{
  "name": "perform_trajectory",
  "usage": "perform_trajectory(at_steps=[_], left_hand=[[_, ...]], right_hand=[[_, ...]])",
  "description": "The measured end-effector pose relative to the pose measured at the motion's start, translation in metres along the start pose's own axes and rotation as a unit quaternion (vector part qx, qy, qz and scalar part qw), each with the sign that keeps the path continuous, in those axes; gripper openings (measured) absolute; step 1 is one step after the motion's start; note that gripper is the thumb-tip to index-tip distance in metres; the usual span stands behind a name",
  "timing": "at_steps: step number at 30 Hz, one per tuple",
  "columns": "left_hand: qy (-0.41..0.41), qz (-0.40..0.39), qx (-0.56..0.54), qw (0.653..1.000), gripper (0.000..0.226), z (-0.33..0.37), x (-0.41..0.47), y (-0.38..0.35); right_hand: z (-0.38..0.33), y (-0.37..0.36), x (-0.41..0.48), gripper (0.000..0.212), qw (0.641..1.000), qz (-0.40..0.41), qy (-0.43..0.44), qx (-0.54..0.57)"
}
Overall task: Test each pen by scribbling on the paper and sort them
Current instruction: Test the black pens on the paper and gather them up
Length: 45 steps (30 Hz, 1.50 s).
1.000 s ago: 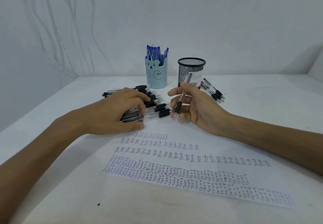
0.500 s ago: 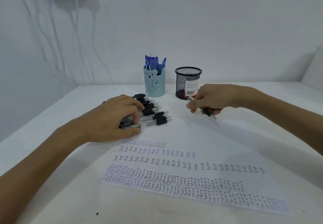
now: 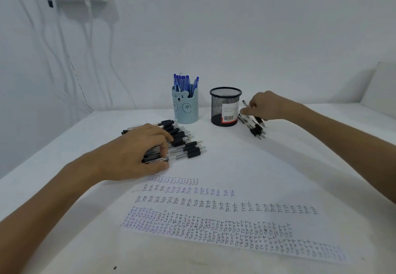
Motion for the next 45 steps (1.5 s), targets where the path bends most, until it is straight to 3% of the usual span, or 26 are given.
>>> perform_trajectory(at_steps=[12,17,21,25,29,34,40,43,45], left_hand=[[0.015,0.001,-0.002,1.000,0.027,0.003,0.000,0.005],[0.018,0.035,0.061,0.997,0.017,0.010,0.003,0.005],[0.011,0.055,0.112,0.992,0.022,0.017,0.005,0.004],[0.011,0.046,0.116,0.992,0.027,0.019,0.004,0.002],[0.002,0.042,0.115,0.992,0.032,0.020,0.004,0.003],[-0.010,0.033,0.095,0.995,0.025,0.018,0.004,0.002],[-0.012,0.029,0.028,0.999,0.016,0.013,0.002,0.006],[-0.007,0.014,-0.009,1.000,0.023,0.013,0.002,0.006],[-0.008,0.002,-0.023,1.000,0.026,0.013,0.002,0.006]], right_hand=[[-0.011,-0.013,-0.005,0.061,0.998,0.019,-0.026,-0.062],[-0.039,0.008,-0.030,0.037,0.985,0.054,-0.021,-0.161],[-0.072,0.021,-0.057,0.018,0.975,0.076,0.007,-0.208],[-0.107,0.019,-0.085,0.022,0.969,0.107,0.103,-0.197],[-0.128,0.004,-0.098,0.025,0.963,0.108,0.231,-0.082],[-0.140,-0.018,-0.100,0.013,0.924,0.153,0.351,-0.028],[-0.144,-0.026,-0.105,0.019,0.855,0.159,0.493,-0.022],[-0.146,-0.026,-0.101,0.015,0.828,0.205,0.518,-0.060],[-0.145,-0.024,-0.102,0.011,0.842,0.206,0.497,-0.033]])
Point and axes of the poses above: each hand's wrist, its own x-axis towards the middle knuckle, its own y-axis out of the back of the hand, z = x × y, the point moved 1 cm from there along x, towards the middle knuckle, and after that the axes turned 9 degrees about -x, right-handed, at the moved point
